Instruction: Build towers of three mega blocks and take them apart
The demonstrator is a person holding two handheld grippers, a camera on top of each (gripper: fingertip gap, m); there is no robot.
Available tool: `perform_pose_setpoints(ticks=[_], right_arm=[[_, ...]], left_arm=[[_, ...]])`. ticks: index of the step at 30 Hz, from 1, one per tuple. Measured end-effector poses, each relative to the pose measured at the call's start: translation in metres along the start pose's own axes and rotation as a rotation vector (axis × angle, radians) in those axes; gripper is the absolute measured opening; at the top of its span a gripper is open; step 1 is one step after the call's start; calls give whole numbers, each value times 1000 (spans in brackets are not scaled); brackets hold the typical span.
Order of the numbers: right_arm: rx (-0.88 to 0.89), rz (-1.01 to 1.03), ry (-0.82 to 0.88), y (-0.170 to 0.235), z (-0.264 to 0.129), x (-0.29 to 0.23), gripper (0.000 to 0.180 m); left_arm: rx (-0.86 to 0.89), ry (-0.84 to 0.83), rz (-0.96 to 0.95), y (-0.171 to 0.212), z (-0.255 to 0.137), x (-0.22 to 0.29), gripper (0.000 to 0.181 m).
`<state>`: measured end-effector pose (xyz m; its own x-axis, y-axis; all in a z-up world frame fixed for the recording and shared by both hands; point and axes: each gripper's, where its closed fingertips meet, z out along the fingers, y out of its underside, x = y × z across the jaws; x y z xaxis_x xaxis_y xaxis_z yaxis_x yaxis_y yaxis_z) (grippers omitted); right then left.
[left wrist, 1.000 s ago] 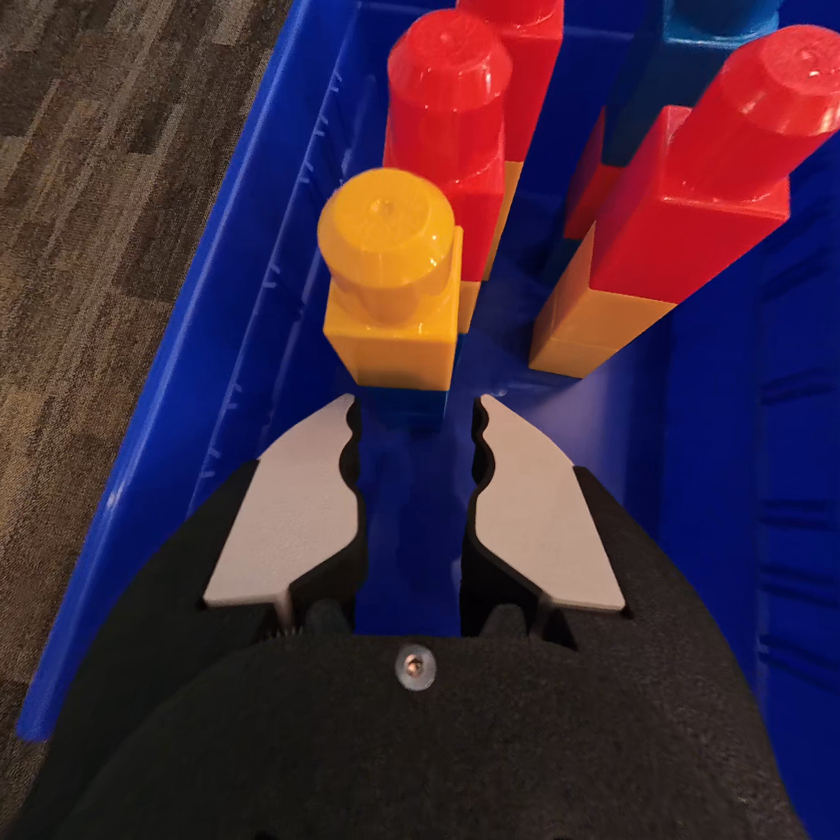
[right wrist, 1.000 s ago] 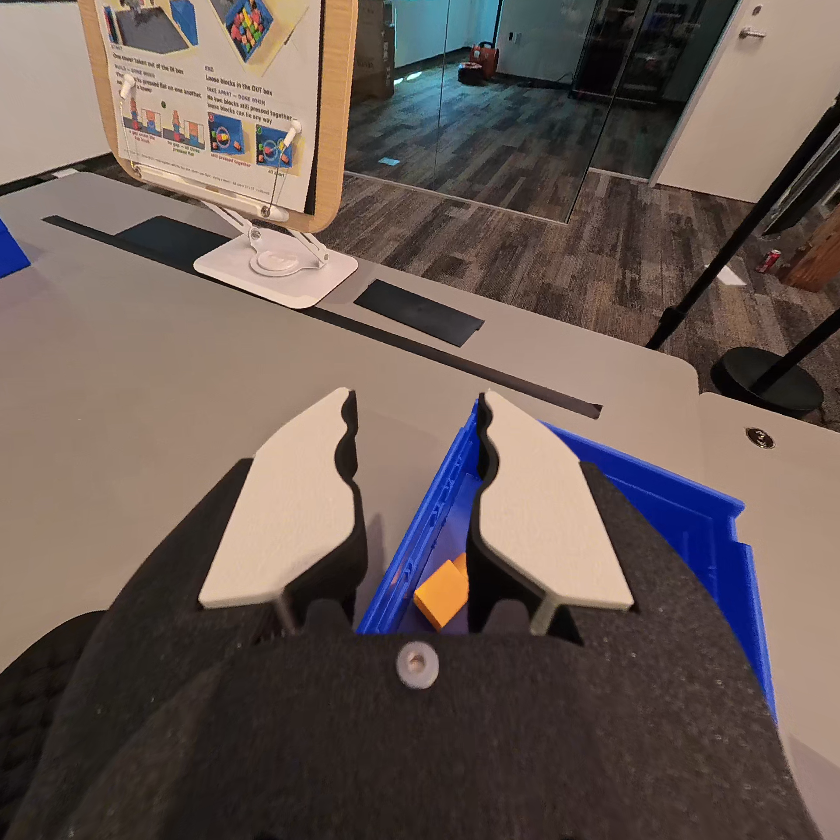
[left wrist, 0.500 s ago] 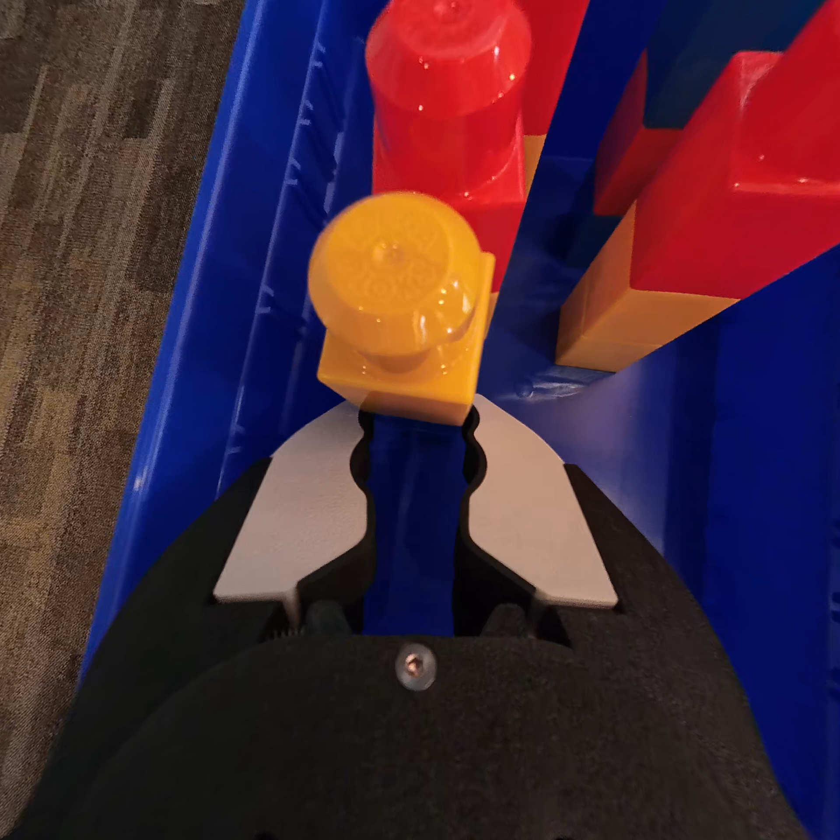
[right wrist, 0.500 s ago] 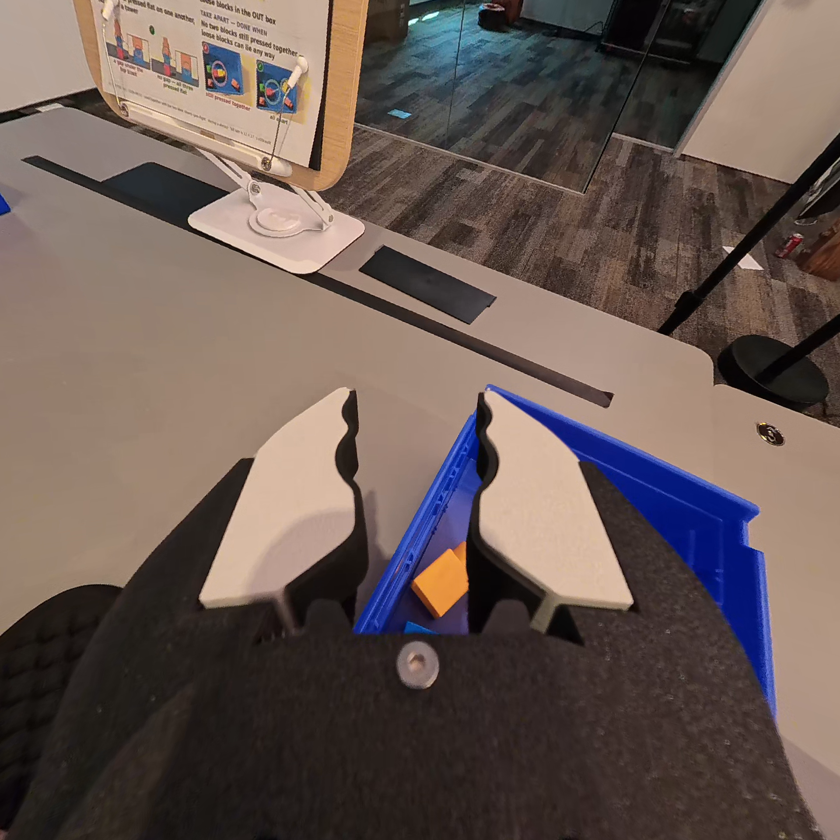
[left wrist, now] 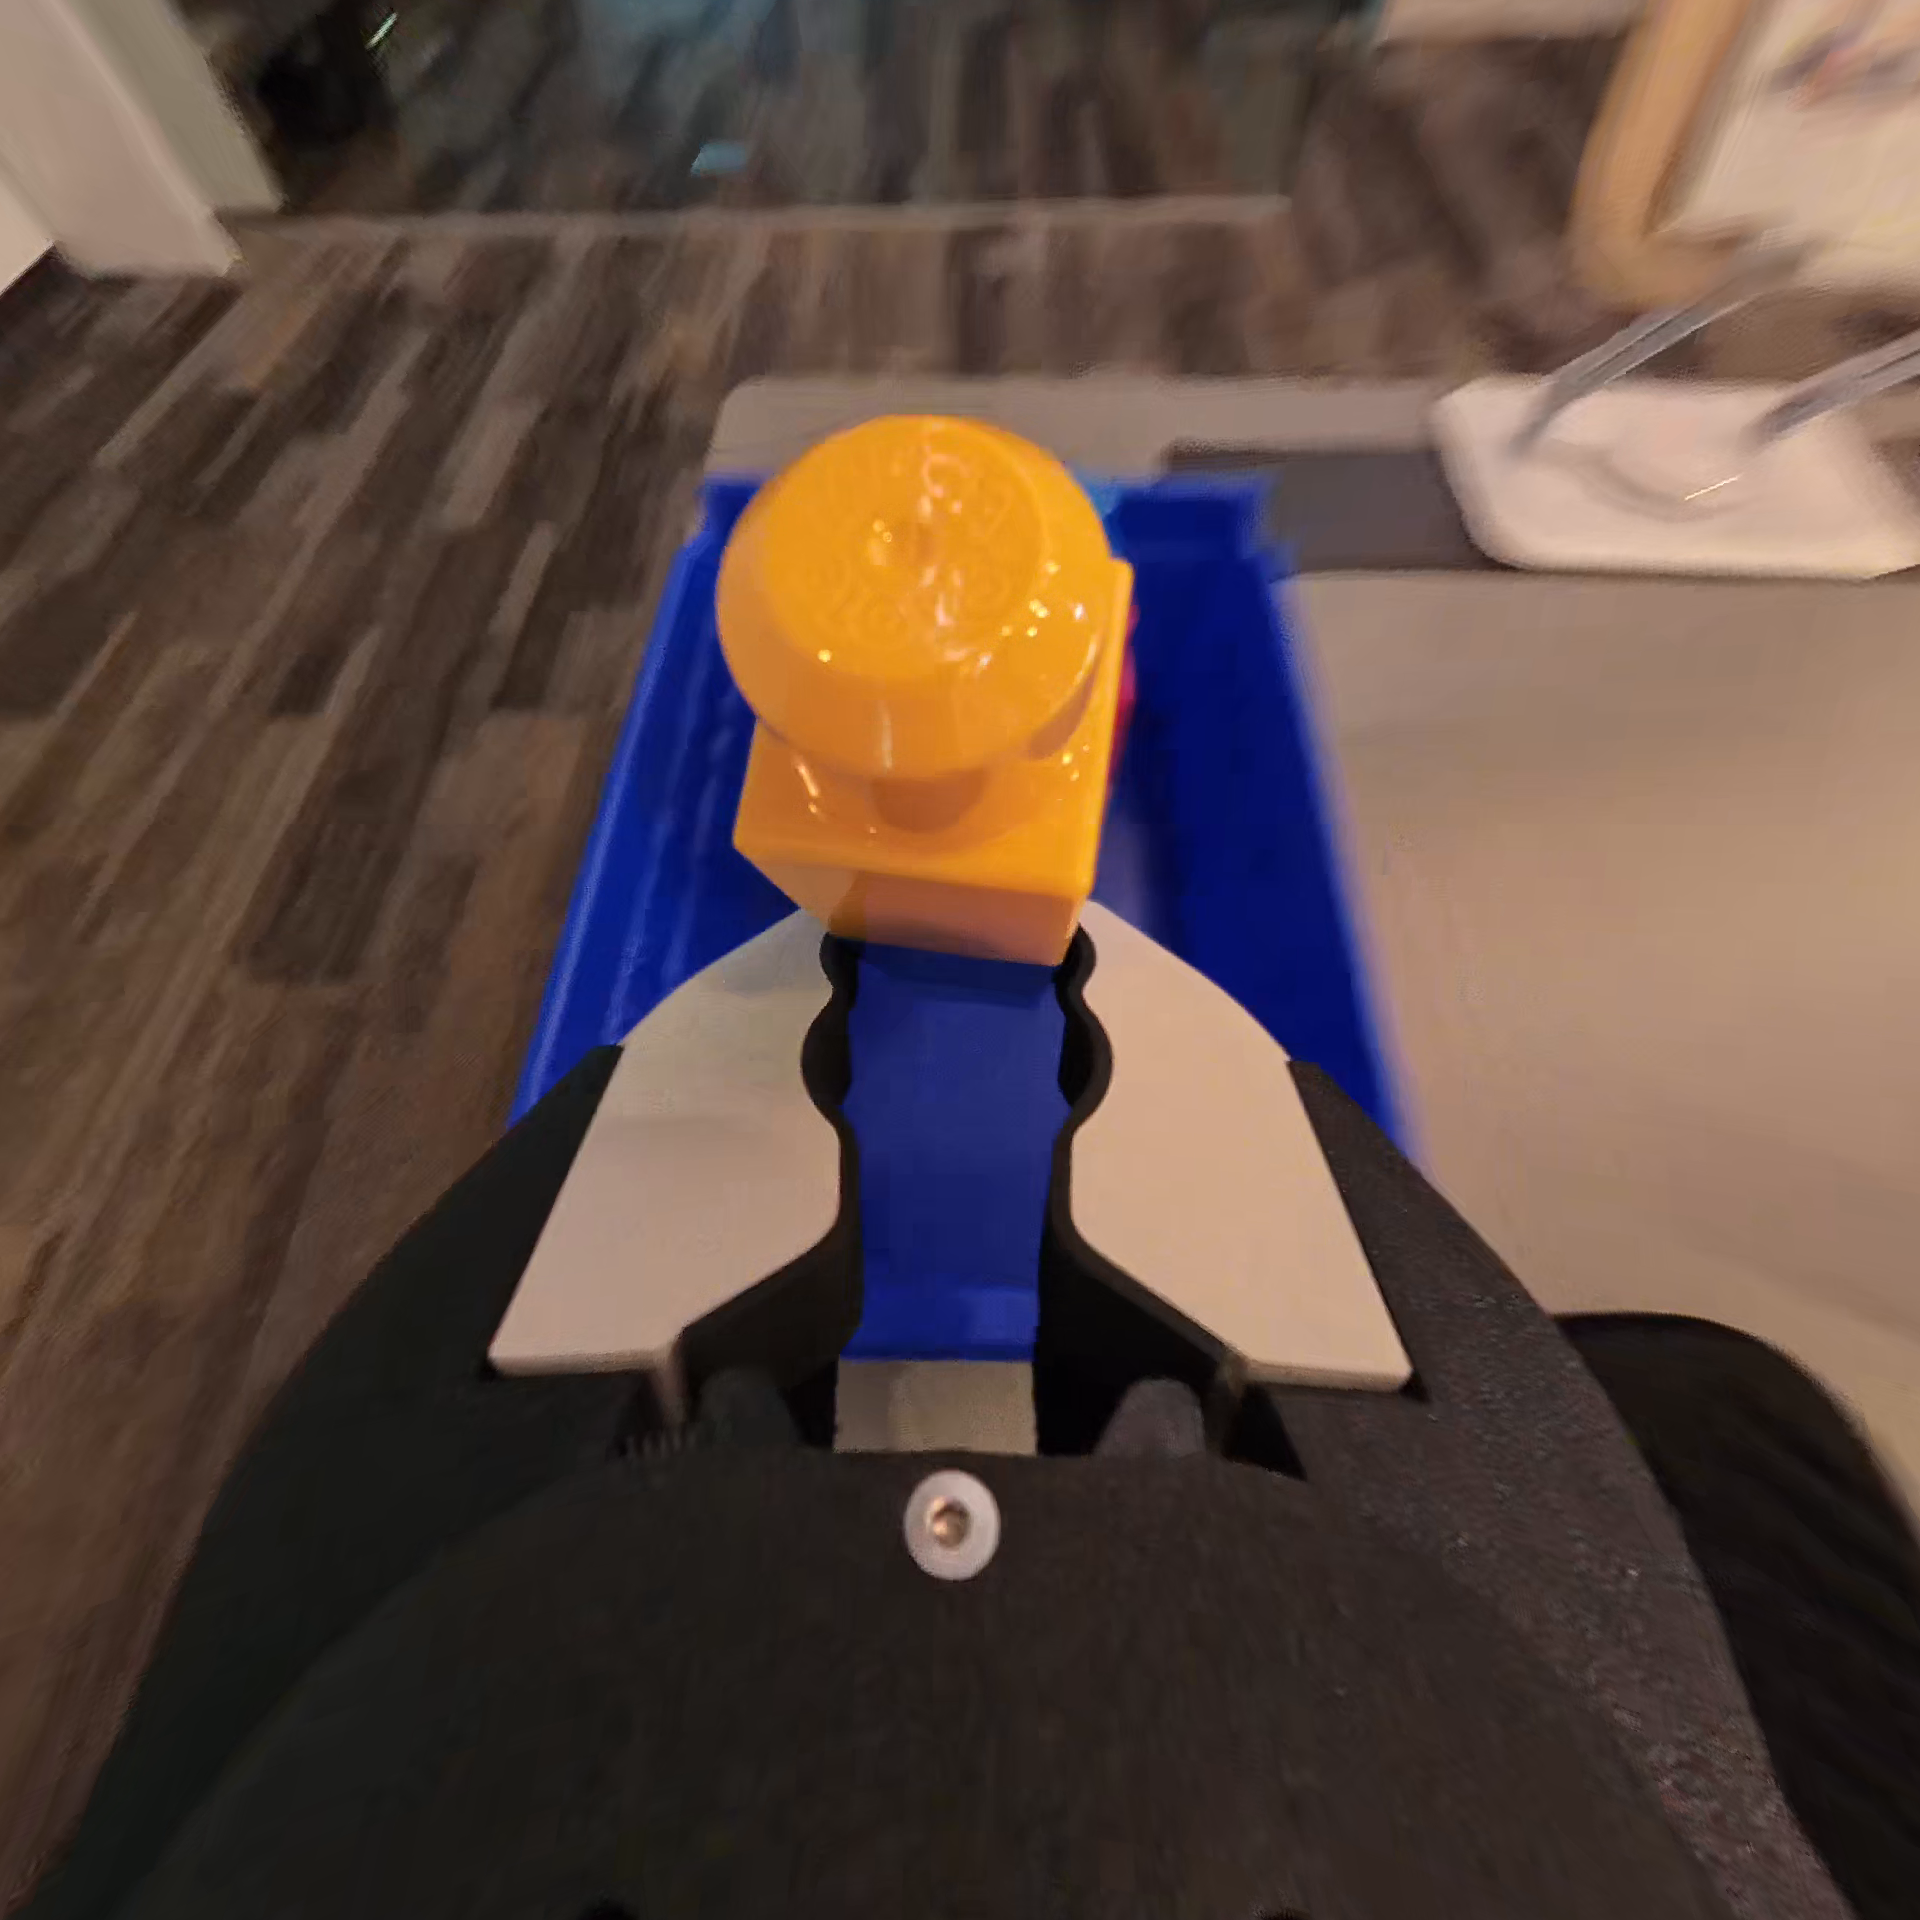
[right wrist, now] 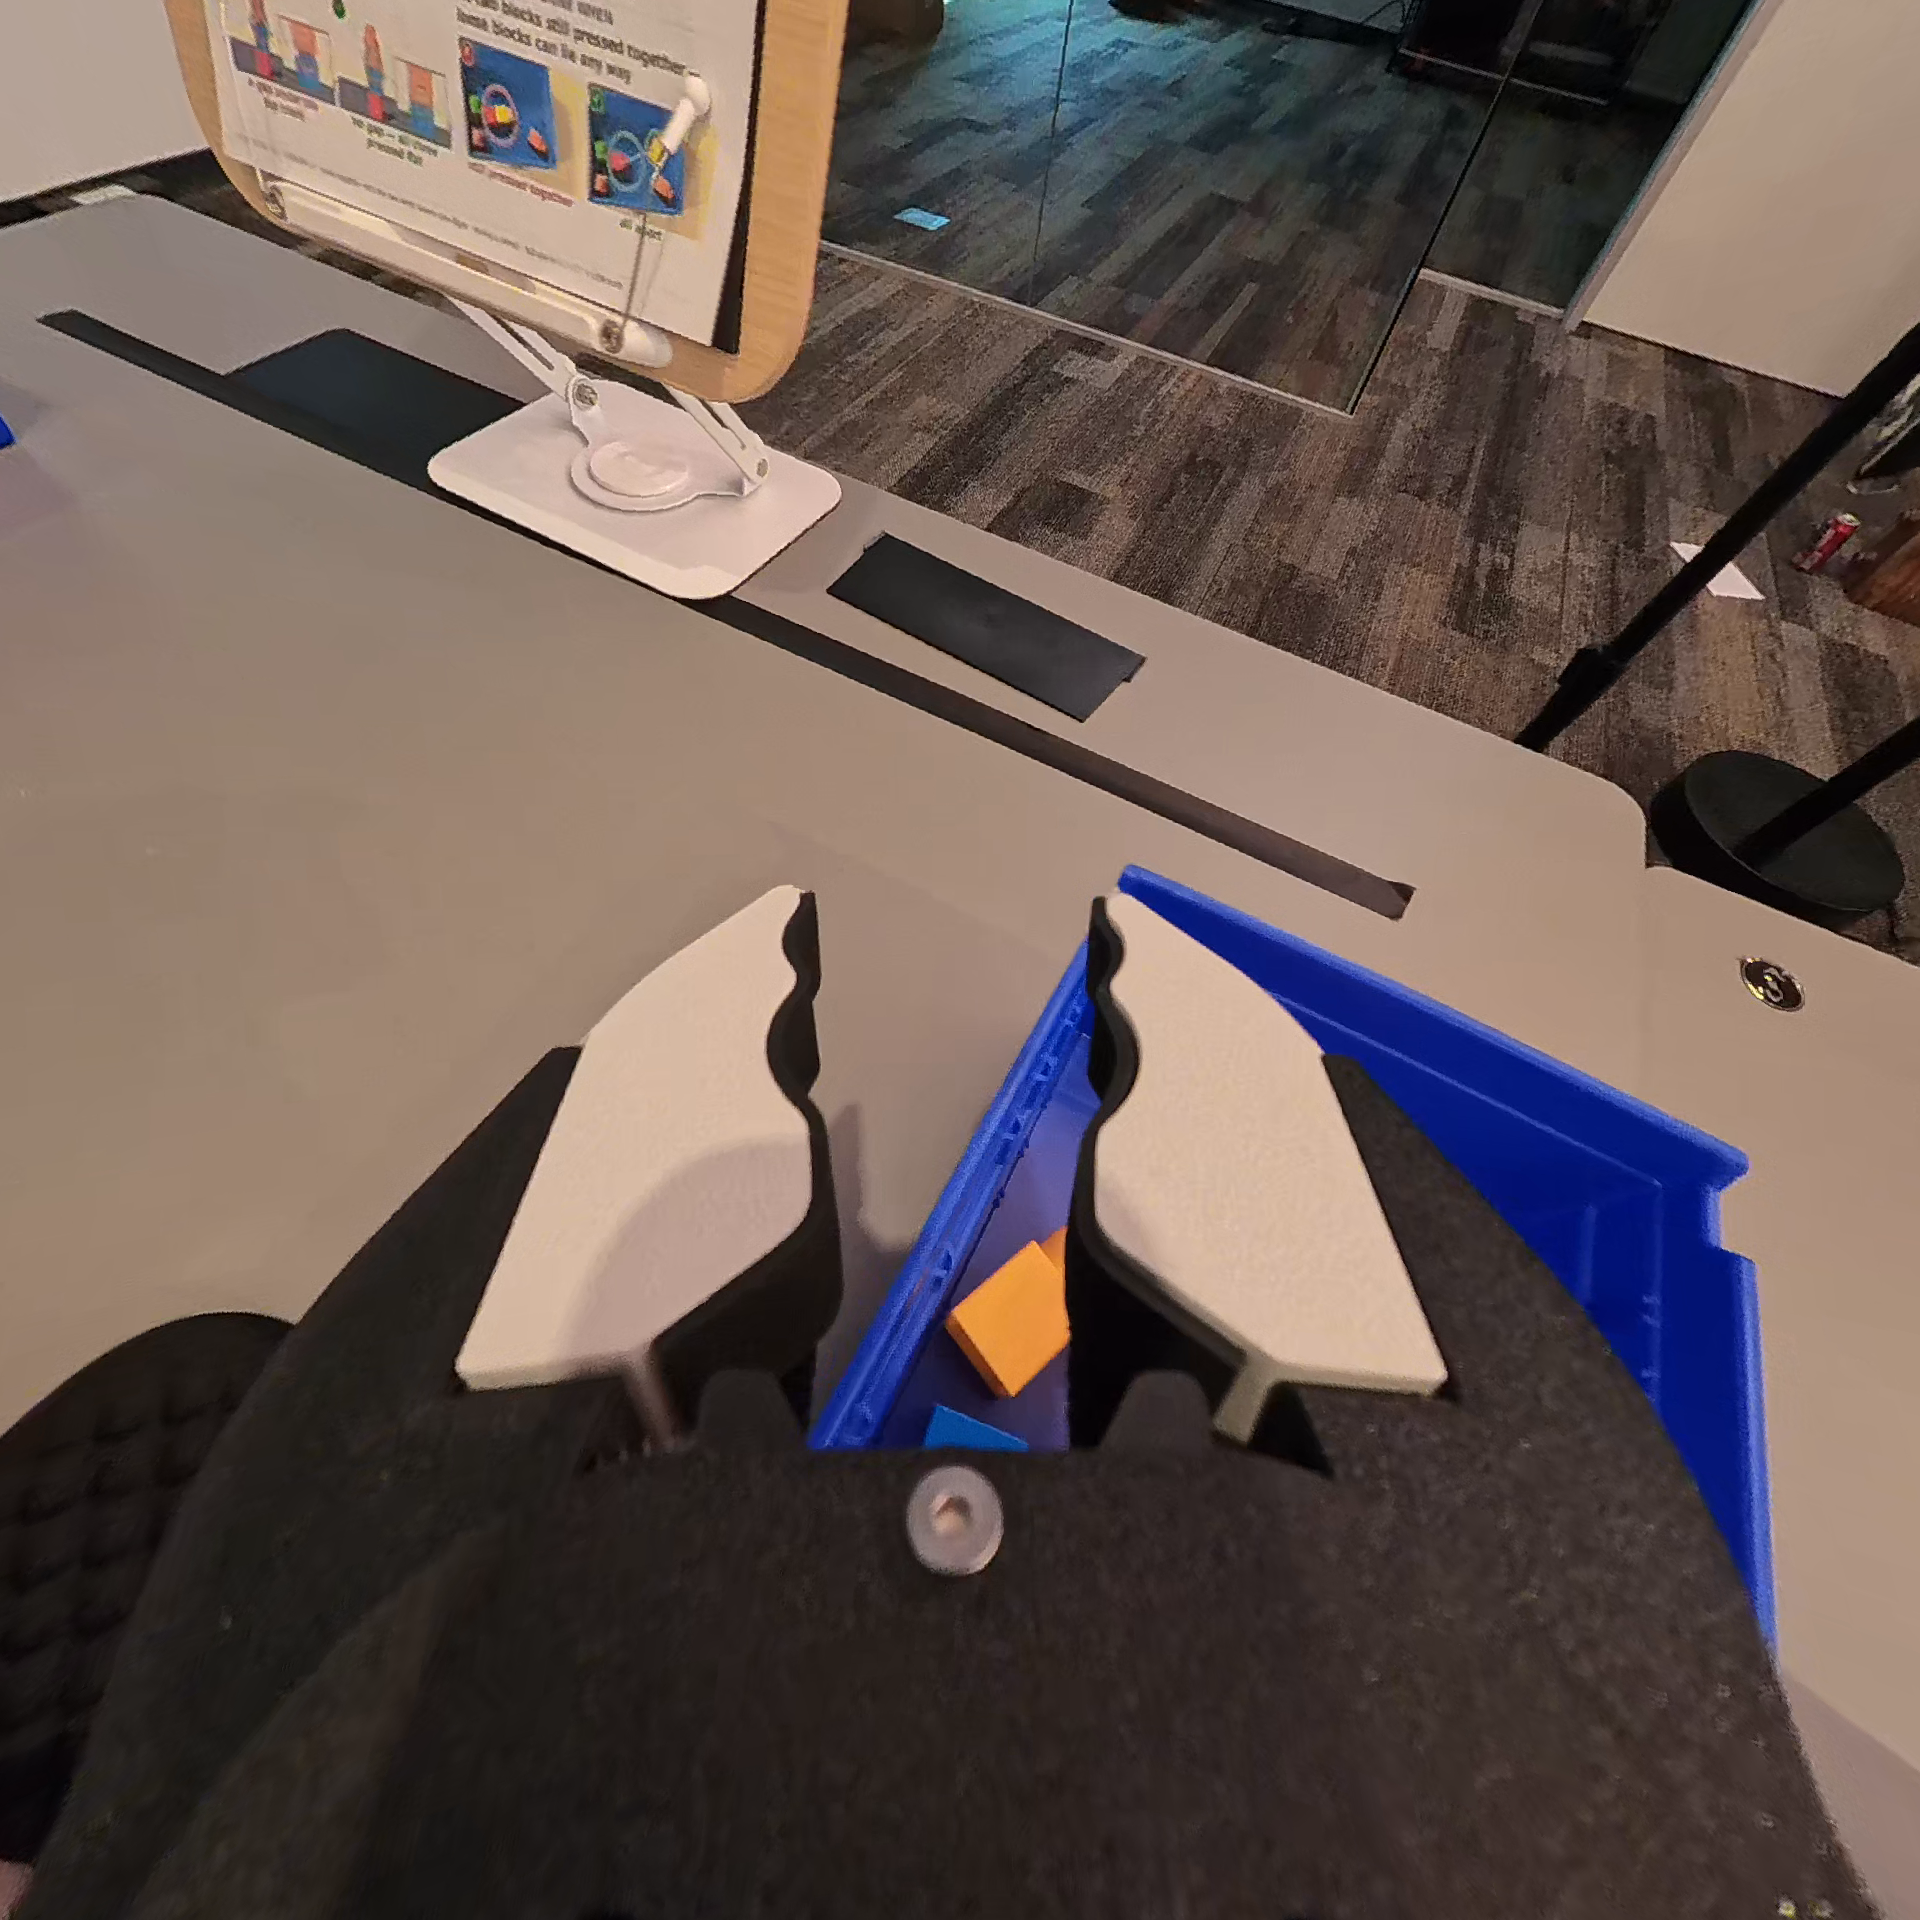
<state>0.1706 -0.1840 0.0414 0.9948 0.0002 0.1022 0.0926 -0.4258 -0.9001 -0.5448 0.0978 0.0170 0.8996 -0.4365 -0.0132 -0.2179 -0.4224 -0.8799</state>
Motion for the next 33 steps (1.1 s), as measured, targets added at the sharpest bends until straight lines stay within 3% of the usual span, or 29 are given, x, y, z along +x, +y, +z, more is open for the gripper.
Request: perform_pose_setpoints(ticks=[8, 14, 19, 22, 28, 30, 31, 33], right_arm=[[12, -133, -105, -32, 7, -50, 50], [164, -334, -393, -87, 7, -152, 58], [374, -345, -739, -131, -16, -240, 67], [389, -269, -819, -141, -15, -258, 70], [225, -250, -885, -118, 12, -265, 71], [163, -269, -956, -107, 16, -275, 58], [133, -300, -949, -103, 22, -276, 38], [107, -292, -961, -101, 28, -279, 36]], left_arm=[[285, 653, 100, -96, -66, 195, 36], [283, 1101, 167, -114, -74, 336, 37], [235, 1286, 250, -107, -66, 426, 36], [224, 1350, 294, -100, -63, 462, 36], [224, 1429, 288, -95, -60, 484, 36], [206, 1436, 284, -89, -55, 485, 36], [196, 1469, 275, -86, -56, 485, 36], [209, 1477, 247, -87, -54, 482, 36]])
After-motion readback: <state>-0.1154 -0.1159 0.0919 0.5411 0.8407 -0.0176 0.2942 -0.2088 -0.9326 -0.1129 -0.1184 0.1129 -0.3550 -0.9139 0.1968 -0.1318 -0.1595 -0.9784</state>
